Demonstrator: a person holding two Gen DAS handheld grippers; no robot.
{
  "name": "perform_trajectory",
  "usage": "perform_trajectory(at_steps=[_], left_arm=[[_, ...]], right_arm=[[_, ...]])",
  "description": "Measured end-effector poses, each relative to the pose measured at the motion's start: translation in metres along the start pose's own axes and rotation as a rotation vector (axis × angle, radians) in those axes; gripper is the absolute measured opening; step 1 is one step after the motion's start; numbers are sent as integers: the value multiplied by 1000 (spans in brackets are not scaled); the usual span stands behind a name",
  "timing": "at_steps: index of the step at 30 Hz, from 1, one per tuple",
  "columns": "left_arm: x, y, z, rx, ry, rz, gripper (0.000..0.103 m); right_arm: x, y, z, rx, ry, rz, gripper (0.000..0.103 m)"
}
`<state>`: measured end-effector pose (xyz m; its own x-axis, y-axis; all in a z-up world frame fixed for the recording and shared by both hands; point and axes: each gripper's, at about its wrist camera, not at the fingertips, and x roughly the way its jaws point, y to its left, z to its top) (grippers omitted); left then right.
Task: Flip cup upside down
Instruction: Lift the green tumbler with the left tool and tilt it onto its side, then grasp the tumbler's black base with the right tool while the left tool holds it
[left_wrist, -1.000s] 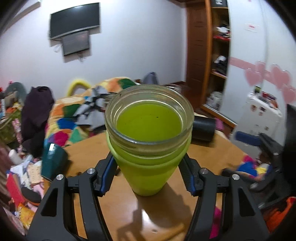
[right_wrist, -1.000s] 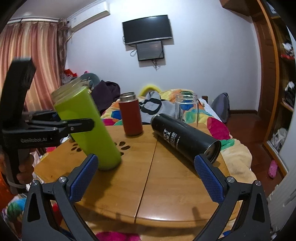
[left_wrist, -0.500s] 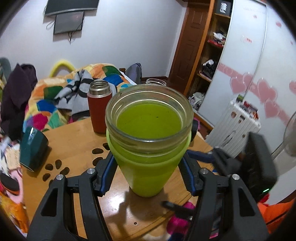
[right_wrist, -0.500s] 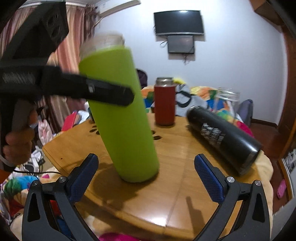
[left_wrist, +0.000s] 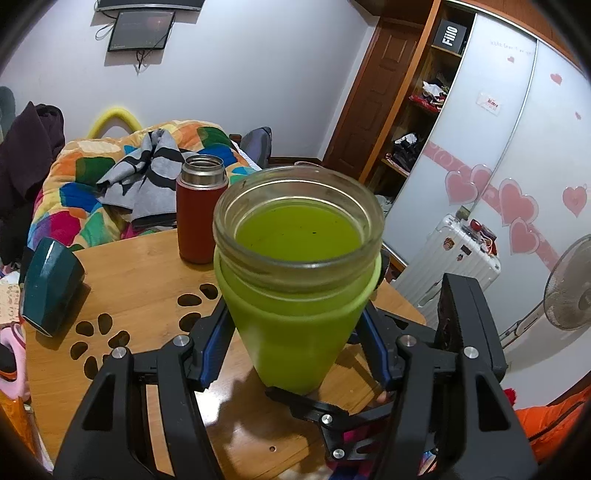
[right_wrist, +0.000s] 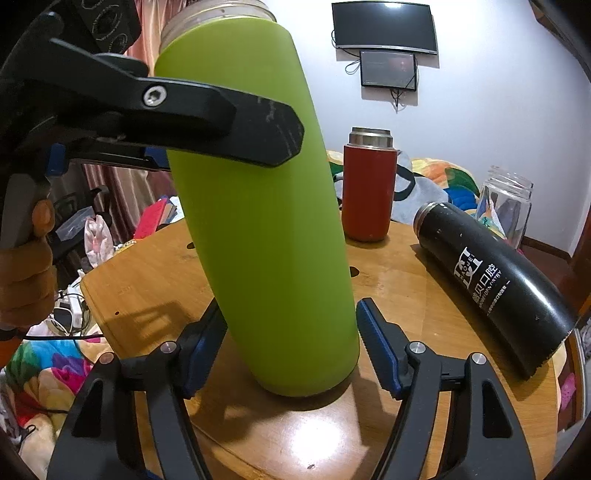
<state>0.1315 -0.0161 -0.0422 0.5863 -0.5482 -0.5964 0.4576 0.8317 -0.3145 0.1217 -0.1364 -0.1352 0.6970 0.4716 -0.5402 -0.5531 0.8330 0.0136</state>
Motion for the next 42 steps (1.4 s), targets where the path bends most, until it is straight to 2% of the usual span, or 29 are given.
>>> perform_trajectory(at_steps=[5, 8, 17, 22, 35, 38, 42], left_arm=[[1, 11, 2, -61, -6, -25, 63], [5, 24, 2, -108, 2, -25, 66], [30, 77, -13, -367, 76, -124, 74], [41, 93, -22, -444, 121, -154, 78], [54, 103, -33, -518, 195, -124, 87], [48, 96, -34, -487, 185, -110, 87], [40, 77, -31, -387, 185, -59, 88]], right_arm=[[-9, 6, 0, -18, 2, -18, 65], [-16, 8, 0, -24, -6, -9, 63], [-24, 10, -2, -19, -9, 28, 62], [-23, 12, -5, -22, -12, 34, 62], [-18, 12, -6, -15, -5, 41, 62], [-19, 12, -6, -9, -7, 44, 62], [-19, 9, -6, 5, -7, 52, 62]])
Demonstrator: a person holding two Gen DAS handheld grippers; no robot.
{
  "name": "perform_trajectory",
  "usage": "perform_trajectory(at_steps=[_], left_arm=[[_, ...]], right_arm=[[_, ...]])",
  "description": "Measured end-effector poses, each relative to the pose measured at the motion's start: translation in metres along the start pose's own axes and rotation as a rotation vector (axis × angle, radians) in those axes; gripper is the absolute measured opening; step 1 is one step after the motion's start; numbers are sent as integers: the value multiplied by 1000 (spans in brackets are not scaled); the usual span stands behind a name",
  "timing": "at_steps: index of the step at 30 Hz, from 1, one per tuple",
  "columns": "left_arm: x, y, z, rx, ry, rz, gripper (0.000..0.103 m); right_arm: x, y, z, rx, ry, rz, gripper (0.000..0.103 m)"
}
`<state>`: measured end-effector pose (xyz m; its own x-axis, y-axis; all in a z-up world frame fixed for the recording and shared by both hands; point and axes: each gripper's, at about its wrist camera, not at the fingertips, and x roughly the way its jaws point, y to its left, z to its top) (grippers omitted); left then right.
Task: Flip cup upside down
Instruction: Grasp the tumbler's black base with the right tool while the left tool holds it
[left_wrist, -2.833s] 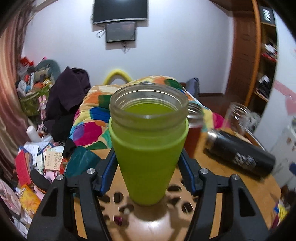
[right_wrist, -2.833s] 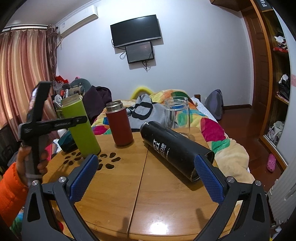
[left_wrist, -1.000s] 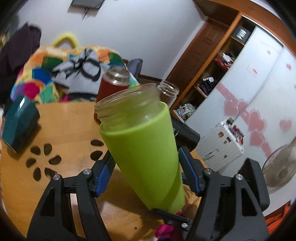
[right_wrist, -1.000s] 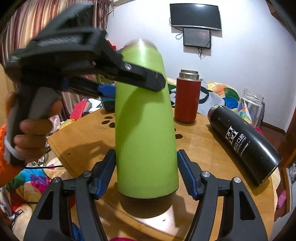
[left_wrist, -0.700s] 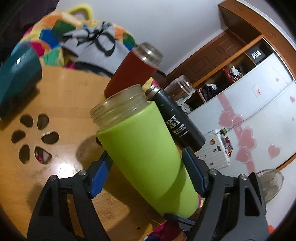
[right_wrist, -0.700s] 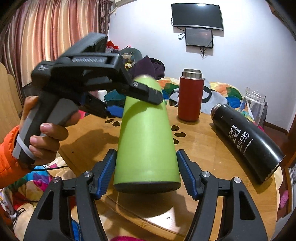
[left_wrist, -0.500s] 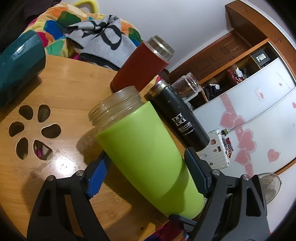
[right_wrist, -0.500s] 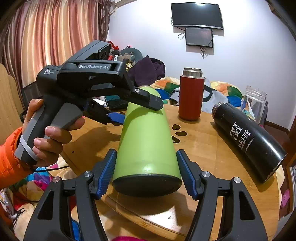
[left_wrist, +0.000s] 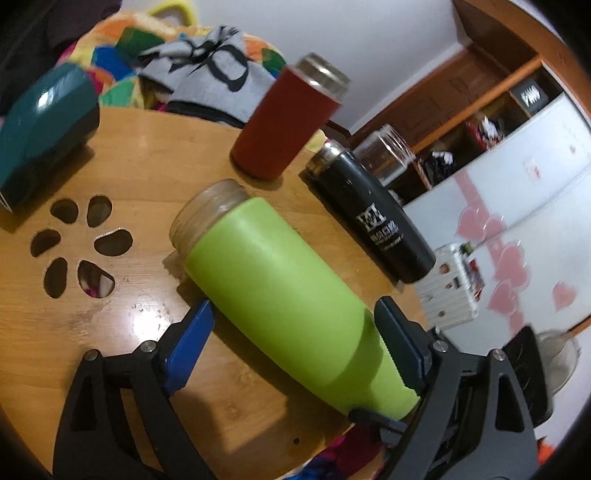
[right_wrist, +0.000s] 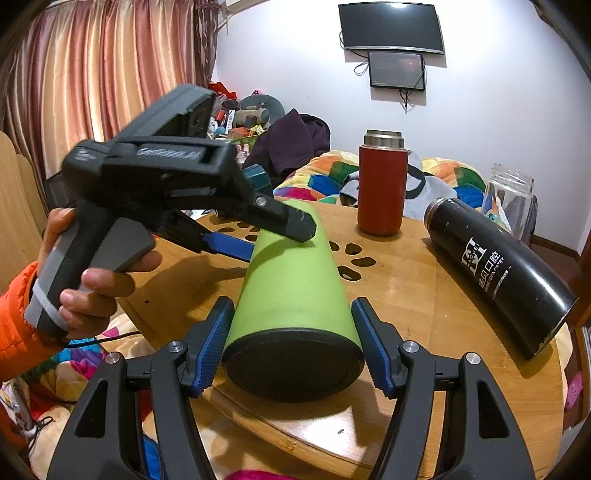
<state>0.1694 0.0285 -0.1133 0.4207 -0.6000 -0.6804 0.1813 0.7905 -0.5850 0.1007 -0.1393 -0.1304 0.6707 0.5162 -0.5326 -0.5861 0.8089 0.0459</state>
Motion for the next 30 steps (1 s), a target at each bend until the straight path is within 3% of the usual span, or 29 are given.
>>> perform_trajectory(at_steps=[3, 8, 13, 15, 21, 30], left_arm=[[-10, -14, -6, 74, -44, 68, 88], [-34, -42, -14, 236, -197, 227, 87], [-33, -70, -25, 396, -259, 355, 63], [-29, -71, -26, 415, -250, 348, 48], [-19, -71, -26, 415, -234, 347, 17], [-30, -77, -29, 424, -262, 314, 13]], right_arm=[[-1, 1, -1, -1, -1, -4, 62], [-2, 1, -5, 19, 4, 7, 64], [-2, 0, -11, 44, 22, 12, 65], [0, 0, -14, 49, 40, 14, 65], [-1, 3, -18, 63, 49, 2, 63], [-33, 7, -2, 50, -65, -45, 63]])
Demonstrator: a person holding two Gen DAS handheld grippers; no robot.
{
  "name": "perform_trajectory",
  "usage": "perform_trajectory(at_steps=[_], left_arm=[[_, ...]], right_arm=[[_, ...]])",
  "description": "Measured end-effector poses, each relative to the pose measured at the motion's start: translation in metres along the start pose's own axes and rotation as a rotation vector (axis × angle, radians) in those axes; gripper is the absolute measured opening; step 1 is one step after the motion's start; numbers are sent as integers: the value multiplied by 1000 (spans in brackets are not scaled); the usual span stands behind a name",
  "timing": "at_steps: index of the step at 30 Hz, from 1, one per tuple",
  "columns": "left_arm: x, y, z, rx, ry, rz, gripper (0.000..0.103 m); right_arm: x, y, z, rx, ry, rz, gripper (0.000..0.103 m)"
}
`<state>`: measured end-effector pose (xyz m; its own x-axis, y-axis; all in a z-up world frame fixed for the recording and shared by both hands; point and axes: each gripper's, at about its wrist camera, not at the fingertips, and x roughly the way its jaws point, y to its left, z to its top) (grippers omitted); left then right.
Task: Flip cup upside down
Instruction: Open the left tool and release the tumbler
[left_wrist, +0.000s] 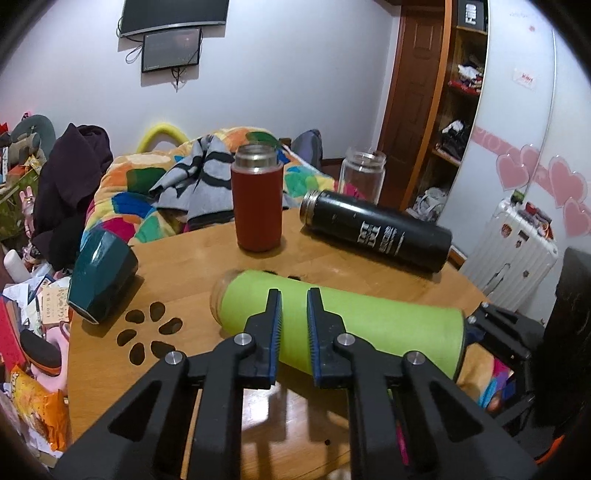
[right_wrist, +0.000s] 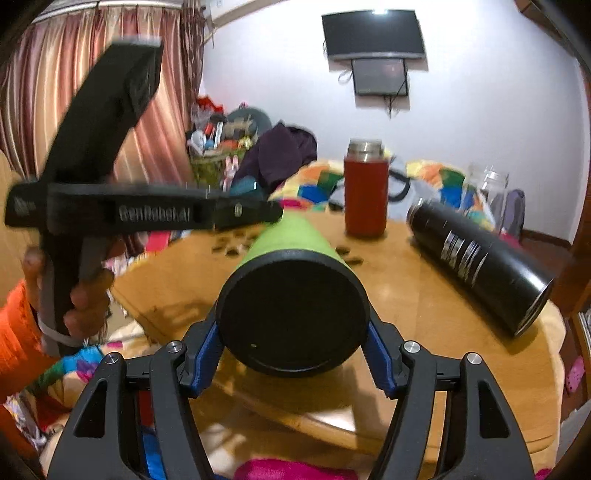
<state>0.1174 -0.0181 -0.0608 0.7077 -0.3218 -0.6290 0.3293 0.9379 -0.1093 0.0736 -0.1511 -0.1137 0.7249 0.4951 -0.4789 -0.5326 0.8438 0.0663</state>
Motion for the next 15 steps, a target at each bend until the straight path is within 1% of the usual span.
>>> perform_trajectory(at_steps=[3, 7, 12, 15], left_arm=[[-7, -1, 5, -8, -20, -26, 13], [-15, -4, 12, -9, -52, -50, 13], [-25, -5, 21, -10, -99, -64, 13], [-25, 0, 25, -24, -107, -68, 13]], right_arm=[[-16, 0, 15, -7, -64, -16, 63], [-25, 1, 32, -20, -117, -28, 63], [-24, 4, 52, -37, -150, -33, 63], [-18, 6, 65, -42, -158, -42, 63]])
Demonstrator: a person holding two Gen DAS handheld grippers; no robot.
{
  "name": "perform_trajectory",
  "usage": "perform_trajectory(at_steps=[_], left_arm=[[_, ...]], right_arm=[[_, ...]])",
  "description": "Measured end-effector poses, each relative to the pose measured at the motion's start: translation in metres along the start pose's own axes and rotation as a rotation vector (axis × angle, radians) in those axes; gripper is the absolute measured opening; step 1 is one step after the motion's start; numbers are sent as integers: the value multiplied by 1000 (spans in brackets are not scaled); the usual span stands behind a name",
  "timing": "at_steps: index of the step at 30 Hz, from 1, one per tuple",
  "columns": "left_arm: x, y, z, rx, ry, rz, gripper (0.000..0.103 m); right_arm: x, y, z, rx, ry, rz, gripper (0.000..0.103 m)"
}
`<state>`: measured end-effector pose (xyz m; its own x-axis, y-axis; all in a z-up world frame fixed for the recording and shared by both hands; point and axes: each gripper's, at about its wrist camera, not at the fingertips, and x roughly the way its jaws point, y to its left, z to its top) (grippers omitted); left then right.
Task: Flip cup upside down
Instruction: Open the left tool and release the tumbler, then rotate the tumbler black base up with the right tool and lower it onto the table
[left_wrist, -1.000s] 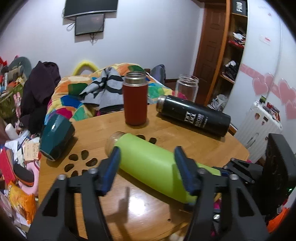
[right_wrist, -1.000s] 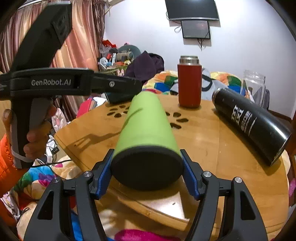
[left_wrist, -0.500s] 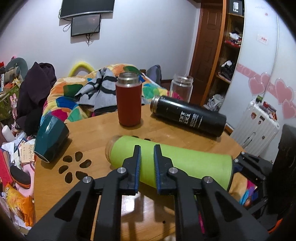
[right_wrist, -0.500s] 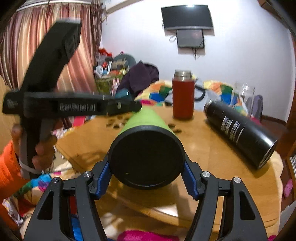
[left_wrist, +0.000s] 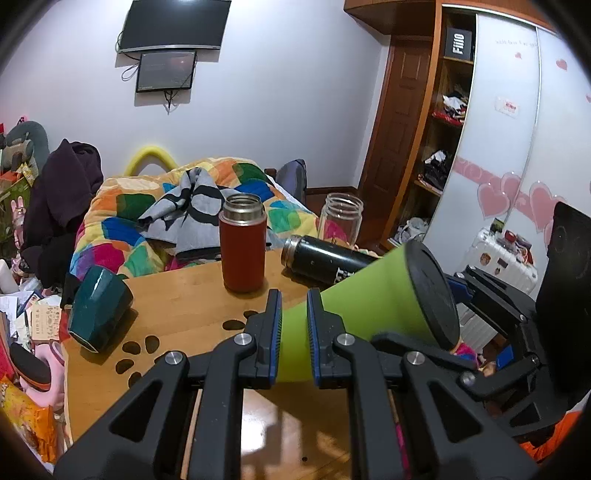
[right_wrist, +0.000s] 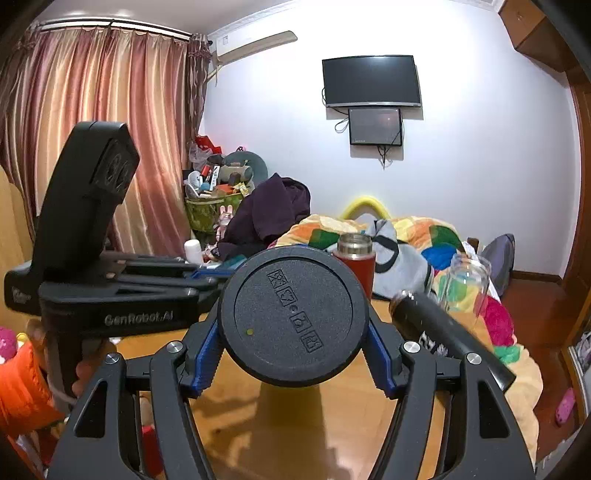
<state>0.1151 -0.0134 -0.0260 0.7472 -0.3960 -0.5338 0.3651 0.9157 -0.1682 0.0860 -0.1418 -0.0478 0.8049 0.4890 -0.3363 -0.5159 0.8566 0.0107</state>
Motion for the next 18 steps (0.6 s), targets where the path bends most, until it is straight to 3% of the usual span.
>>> perform_trajectory(at_steps=[11, 18], left_arm=[[10, 31, 9, -94, -8, -19, 11], [16, 51, 6, -130, -2, 17, 11]], right_arm=[[32, -2, 26, 25, 7, -1, 63], [52, 2, 37, 3, 24, -2, 63]])
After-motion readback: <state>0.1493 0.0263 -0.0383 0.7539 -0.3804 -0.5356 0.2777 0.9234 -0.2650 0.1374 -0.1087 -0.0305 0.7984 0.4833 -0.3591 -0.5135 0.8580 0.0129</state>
